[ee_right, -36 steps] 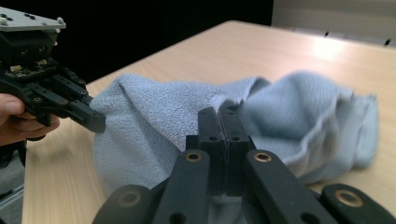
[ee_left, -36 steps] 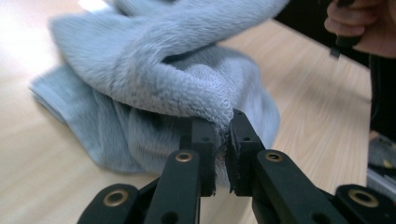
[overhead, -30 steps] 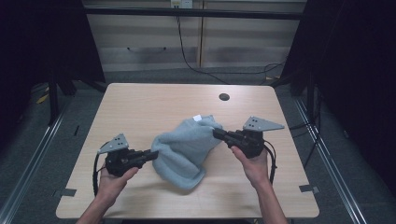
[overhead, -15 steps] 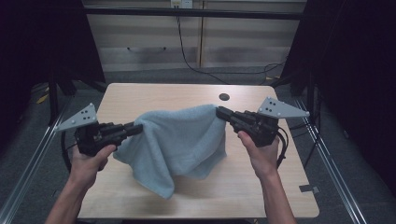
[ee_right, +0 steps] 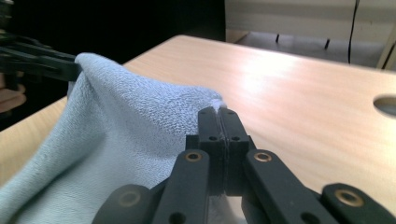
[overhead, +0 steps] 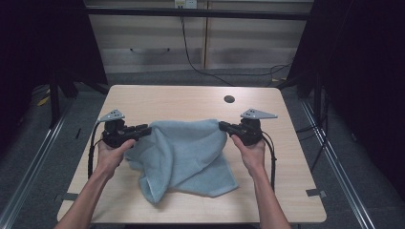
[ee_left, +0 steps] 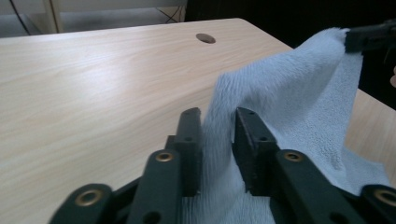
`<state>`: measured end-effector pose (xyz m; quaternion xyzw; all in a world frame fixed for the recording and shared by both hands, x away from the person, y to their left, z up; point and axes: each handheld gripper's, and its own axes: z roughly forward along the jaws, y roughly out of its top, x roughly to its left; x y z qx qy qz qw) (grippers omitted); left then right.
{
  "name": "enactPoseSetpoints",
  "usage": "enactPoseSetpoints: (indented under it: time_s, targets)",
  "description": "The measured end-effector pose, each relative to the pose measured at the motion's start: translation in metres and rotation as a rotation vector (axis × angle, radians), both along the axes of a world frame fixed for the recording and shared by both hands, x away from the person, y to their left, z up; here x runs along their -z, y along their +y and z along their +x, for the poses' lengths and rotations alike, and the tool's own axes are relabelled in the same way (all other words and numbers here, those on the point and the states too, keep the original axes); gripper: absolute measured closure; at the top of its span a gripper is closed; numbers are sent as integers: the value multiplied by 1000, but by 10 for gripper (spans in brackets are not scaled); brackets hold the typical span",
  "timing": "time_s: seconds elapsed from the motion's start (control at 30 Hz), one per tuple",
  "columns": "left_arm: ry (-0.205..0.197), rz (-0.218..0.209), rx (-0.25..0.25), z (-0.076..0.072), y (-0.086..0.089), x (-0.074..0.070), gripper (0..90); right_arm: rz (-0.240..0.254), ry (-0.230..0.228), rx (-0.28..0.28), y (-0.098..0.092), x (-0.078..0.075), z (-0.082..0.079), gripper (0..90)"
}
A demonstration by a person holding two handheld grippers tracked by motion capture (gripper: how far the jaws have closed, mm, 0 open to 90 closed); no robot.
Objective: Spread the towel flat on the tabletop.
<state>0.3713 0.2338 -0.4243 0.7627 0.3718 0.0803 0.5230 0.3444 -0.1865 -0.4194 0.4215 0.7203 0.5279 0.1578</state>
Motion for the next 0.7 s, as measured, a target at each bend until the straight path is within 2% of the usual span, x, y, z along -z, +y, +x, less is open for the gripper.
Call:
enactPoseSetpoints:
  time_s: [0.03,0.1,0.17,0.2,0.23,0.3,0.33,0.4,0.47,0.5,0.53,0.57,0.63,0.67,0.7]
  targets:
    - [-4,5,-15,-4,4,0,684,-4,3,5,-2,3,0,886]
    - [-7,-5,-24,-10,9,-1,586,-15,24,24,-9,11,-3,763]
    - [-12,1,-21,-18,13,-3,543,-10,22,22,-14,11,-8,721]
    - [-20,1,-2,-31,14,-4,543,-15,16,23,-16,9,-11,697]
    - [-20,1,-2,-31,14,-4,540,-15,16,23,-16,9,-11,697]
    - [-30,28,40,-48,12,-3,537,-18,9,14,-20,7,-21,678]
    - [-31,42,67,-57,10,-2,536,-32,16,-13,-21,9,-31,679]
    - [-38,57,108,-74,7,-1,535,-45,21,-26,-21,11,-35,679]
    - [-30,56,147,-90,4,3,529,-74,41,-53,-20,17,-48,684]
    - [-22,71,168,-106,1,9,527,-82,57,-78,-20,24,-60,704]
    - [-15,73,183,-110,1,12,521,-90,64,-89,-20,28,-65,713]
    - [-15,73,183,-110,1,12,513,-95,73,-92,-21,30,-69,716]
    - [6,67,189,-125,2,21,506,-102,83,-101,-22,34,-75,728]
    - [23,65,197,-133,4,27,484,-96,102,-115,-23,40,-83,733]
    - [23,65,197,-133,4,27,482,-99,107,-119,-23,42,-86,738]
